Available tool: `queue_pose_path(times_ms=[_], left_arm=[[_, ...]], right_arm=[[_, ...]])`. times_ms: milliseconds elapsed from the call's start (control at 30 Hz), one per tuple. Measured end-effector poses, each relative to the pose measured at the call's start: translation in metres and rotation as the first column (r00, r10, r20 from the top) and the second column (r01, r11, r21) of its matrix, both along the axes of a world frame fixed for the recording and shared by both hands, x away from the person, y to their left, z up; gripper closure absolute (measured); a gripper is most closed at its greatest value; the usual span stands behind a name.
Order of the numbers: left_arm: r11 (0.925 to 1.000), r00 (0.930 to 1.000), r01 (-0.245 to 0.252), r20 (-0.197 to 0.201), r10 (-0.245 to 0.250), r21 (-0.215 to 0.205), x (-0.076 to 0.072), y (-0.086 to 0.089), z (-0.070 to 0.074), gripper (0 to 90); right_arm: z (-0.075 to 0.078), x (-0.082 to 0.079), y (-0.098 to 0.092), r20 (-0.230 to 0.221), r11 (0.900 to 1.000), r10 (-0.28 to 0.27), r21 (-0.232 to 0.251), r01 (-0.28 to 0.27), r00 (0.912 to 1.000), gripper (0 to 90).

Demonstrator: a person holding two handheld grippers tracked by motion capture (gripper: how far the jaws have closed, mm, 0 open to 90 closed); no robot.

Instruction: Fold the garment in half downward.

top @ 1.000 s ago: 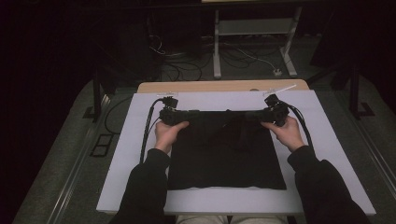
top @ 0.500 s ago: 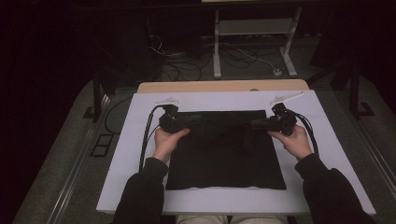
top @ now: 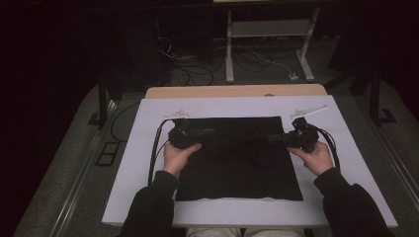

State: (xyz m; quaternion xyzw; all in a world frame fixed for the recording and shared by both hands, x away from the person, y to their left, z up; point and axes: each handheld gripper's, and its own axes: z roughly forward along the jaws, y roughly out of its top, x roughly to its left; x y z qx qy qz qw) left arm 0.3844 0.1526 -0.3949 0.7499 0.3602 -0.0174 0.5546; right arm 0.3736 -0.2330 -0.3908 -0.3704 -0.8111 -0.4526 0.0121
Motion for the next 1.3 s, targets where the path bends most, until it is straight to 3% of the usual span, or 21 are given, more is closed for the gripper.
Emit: queue_pose_path(times_ms=[167, 300, 433, 667, 900, 1300], left_arm=[[0.9999, 0.9999, 0.000, 0.012, 0.000, -0.011, -0.009, 0.001, 0.002, 87.1], [0.9999, 1.0000, -0.002, 0.004, 0.002, -0.011, -0.012, -0.002, -0.001, 87.0], [0.9996, 0.9998, 0.020, 0.008, -0.020, 0.022, -0.016, -0.007, -0.003, 87.1], [0.9980, 0.9988, 0.049, 0.001, -0.049, 0.039, -0.028, -0.010, -0.005, 87.0], [0.9958, 0.9969, 0.078, -0.012, -0.078, 0.048, -0.039, -0.005, -0.006, 87.0], [0.9932, 0.9949, 0.100, -0.019, -0.099, 0.059, -0.055, 0.003, -0.006, 87.0]], right_arm=[[-0.002, -0.012, 0.003, -0.002, 0.999, 0.011, -0.030, -0.011, 0.9999, 81.9], [-0.005, -0.017, 0.001, -0.017, 1.000, 0.010, -0.022, -0.010, 0.9998, 81.9], [-0.008, -0.025, 0.002, -0.027, 0.999, 0.015, -0.042, -0.016, 0.9995, 81.9], [-0.008, -0.037, 0.000, -0.029, 0.999, 0.024, -0.040, -0.025, 0.9993, 81.9], [-0.003, -0.046, -0.005, -0.033, 0.999, 0.032, -0.034, -0.033, 0.9989, 81.9], [-0.008, -0.056, -0.001, -0.057, 0.997, 0.064, -0.048, -0.067, 0.9963, 81.9]])
